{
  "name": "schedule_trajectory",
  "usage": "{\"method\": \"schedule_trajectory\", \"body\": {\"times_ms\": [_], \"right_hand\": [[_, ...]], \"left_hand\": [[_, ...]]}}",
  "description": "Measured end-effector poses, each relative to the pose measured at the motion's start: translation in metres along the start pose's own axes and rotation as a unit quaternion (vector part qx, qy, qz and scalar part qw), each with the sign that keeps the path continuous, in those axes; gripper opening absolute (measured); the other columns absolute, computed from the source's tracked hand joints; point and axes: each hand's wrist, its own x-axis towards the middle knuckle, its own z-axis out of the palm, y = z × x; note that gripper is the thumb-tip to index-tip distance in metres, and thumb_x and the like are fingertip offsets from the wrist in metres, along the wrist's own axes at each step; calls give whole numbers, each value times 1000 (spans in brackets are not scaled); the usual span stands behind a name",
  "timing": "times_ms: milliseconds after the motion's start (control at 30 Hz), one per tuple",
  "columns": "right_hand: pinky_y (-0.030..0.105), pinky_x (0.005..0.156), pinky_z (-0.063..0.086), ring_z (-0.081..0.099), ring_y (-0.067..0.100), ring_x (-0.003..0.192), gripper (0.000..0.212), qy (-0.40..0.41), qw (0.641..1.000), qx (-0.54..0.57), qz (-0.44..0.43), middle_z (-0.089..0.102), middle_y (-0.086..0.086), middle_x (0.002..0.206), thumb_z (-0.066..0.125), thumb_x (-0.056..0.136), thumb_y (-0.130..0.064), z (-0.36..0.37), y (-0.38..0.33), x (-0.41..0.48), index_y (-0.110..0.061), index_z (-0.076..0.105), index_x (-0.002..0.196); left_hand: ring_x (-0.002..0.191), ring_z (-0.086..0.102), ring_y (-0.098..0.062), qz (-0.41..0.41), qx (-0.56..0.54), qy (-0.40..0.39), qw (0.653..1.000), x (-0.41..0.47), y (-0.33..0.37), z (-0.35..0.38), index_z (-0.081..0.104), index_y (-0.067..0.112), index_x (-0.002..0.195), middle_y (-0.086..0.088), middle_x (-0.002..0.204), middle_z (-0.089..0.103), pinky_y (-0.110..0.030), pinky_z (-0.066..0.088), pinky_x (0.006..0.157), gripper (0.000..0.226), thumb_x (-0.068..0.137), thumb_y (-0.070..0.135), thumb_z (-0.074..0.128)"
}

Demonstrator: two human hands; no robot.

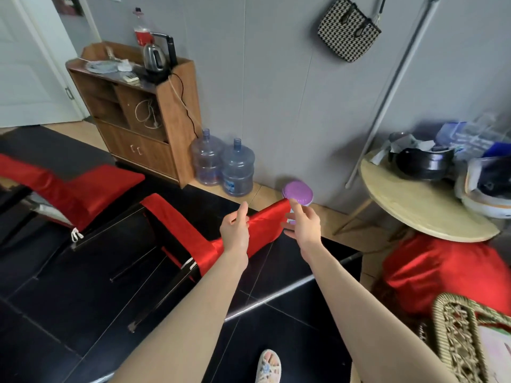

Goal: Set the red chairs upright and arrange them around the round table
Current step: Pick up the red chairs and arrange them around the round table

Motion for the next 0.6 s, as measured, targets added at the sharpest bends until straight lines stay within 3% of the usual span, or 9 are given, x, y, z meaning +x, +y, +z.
{"method": "schedule_trajectory", "body": {"times_ms": [100,267,600], "right_hand": [[27,66,53,68,17,81,49,-1,1000,-4,9,66,0,95,57,95,-44,-3,-16,62,-10,53,131],[24,62,50,68,16,79,49,1,1000,-25,18,66,9,114,55,96,-44,-9,-36,158,-10,51,131],[25,63,53,66,14,74,30,3,997,-55,54,64,-3,91,56,96,-42,0,-37,297,-18,48,113]], "left_hand": [[88,59,-10,-5,10,13,1000,42,10,43,53,21,106,7,89,60,-37,49,97,25,94,43,59],[96,60,-14,-11,14,15,1000,106,20,109,55,18,111,3,98,62,-38,48,98,30,94,42,61],[104,58,-17,-38,39,32,998,221,20,188,53,9,129,-2,110,61,-42,46,103,49,94,42,59]]}}
